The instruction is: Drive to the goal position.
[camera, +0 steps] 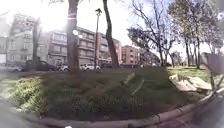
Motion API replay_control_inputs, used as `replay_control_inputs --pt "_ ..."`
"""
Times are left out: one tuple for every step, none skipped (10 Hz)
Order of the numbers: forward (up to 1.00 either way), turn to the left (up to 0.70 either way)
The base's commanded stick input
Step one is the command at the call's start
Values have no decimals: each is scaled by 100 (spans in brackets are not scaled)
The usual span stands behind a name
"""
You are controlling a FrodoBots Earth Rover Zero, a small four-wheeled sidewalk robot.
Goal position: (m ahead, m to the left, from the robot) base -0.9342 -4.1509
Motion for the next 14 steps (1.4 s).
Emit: replay_control_inputs --pt "0 0" --pt "0 0" --pt "0 0" --pt "0 0" --pt "-7 0" --pt "-57 0" --pt "-70 -12" --pt "-70 -28" --pt "-70 -35" --pt "-70 -35" --pt "-70 -35" --pt "-70 -35" --pt "-70 -35" --pt "-70 -35"
